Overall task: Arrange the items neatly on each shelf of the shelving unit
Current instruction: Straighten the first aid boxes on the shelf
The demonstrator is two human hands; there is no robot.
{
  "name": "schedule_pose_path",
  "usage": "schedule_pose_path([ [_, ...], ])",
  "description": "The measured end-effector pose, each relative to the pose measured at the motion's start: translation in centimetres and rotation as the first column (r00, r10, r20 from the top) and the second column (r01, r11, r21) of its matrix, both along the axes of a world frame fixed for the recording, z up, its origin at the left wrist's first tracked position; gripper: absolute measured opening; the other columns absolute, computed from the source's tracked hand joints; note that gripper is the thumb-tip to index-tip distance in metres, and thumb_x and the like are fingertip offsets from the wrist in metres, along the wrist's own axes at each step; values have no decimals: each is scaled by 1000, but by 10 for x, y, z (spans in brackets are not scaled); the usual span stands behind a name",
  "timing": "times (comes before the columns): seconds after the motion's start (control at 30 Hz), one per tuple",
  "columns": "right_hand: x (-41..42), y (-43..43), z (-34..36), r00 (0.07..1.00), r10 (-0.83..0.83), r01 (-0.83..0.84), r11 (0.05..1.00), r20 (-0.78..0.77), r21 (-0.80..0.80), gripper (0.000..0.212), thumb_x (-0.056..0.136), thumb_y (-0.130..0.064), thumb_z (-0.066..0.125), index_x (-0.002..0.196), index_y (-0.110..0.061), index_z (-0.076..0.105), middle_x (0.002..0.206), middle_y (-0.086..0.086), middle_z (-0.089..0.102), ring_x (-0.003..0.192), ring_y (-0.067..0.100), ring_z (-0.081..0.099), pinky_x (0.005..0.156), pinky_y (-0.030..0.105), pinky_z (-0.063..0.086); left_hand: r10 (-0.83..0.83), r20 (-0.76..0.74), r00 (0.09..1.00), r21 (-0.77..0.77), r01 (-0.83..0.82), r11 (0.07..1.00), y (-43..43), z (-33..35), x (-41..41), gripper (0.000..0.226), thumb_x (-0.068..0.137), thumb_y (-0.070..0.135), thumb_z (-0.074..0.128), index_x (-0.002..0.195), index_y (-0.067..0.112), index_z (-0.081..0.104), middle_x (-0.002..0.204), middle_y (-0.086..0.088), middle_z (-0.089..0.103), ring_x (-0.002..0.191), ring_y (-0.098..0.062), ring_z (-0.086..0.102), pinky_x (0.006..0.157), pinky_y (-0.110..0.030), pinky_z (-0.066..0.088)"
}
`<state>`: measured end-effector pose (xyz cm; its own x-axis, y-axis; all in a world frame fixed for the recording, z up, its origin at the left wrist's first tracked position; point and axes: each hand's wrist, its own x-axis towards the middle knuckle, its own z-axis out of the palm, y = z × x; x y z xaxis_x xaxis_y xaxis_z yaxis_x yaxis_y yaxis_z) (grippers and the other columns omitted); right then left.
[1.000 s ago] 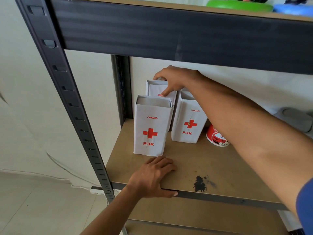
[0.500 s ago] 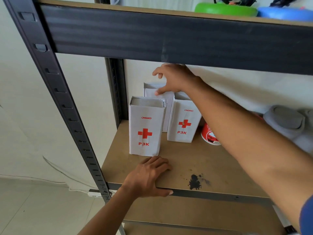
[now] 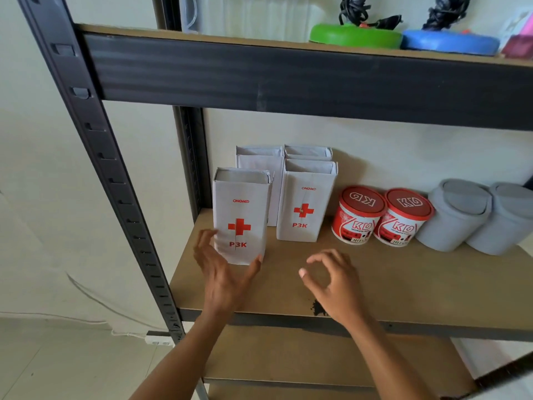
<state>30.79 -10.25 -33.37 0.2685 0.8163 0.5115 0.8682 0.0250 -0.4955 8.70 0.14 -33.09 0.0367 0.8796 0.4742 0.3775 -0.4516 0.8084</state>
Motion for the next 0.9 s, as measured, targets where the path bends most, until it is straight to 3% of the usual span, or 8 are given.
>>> schedule_pose_path([
  [0.07,6,-8,-17,998,-39,50,979,57,-196,51,87,-74,51,116,-33,64,121,-17,53,119,11,51,101,37,45,-71,47,996,-106,75,992,12,-1,0,118,66,40,93,151,26,13,150,4,26,134,-10,35,102,-20,38],
  [0.13,10,-10,-24,997,-63,74,957,48,-281,64,85,-81,43,124,-34,61,130,-16,49,126,12,45,107,39,43,-121,93,988,-200,138,970,23,-1,0,119,67,37,92,153,31,10,144,8,39,122,-6,49,97,-30,50],
  [0.23,10,-8,-23,995,-75,89,948,58,-306,68,84,-84,38,126,-35,59,132,-17,48,128,12,44,108,38,44,-124,119,985,-270,153,951,35,-7,1,108,69,36,91,150,35,19,137,6,52,117,-14,58,92,-43,56],
  [0.37,8,-9,-25,995,-79,92,951,54,-294,64,85,-82,40,124,-35,60,130,-18,49,125,11,45,104,35,46,-115,154,981,-309,159,938,46,-13,8,105,68,39,91,147,40,22,137,5,52,120,-18,57,94,-49,57],
  [0.53,9,-9,-26,996,-78,86,961,39,-262,60,86,-81,43,120,-35,62,127,-19,51,123,11,47,101,33,48,-95,157,983,-275,136,952,54,-9,27,102,70,36,91,147,36,23,137,4,51,121,-17,55,94,-43,54],
  [0.73,8,-8,-25,995,-93,101,957,43,-271,61,84,-82,41,121,-37,61,127,-21,49,124,8,46,95,24,46,-99,151,984,-253,135,958,67,-3,49,100,72,31,91,147,26,25,134,1,51,115,-10,52,82,-18,45],
  [0.9,9,-6,-26,993,-104,118,950,64,-290,59,84,-83,42,121,-40,58,128,-24,46,124,5,44,96,25,49,-142,150,978,-259,177,949,81,1,59,98,71,28,92,145,26,27,128,7,52,111,-9,55,84,-22,47],
])
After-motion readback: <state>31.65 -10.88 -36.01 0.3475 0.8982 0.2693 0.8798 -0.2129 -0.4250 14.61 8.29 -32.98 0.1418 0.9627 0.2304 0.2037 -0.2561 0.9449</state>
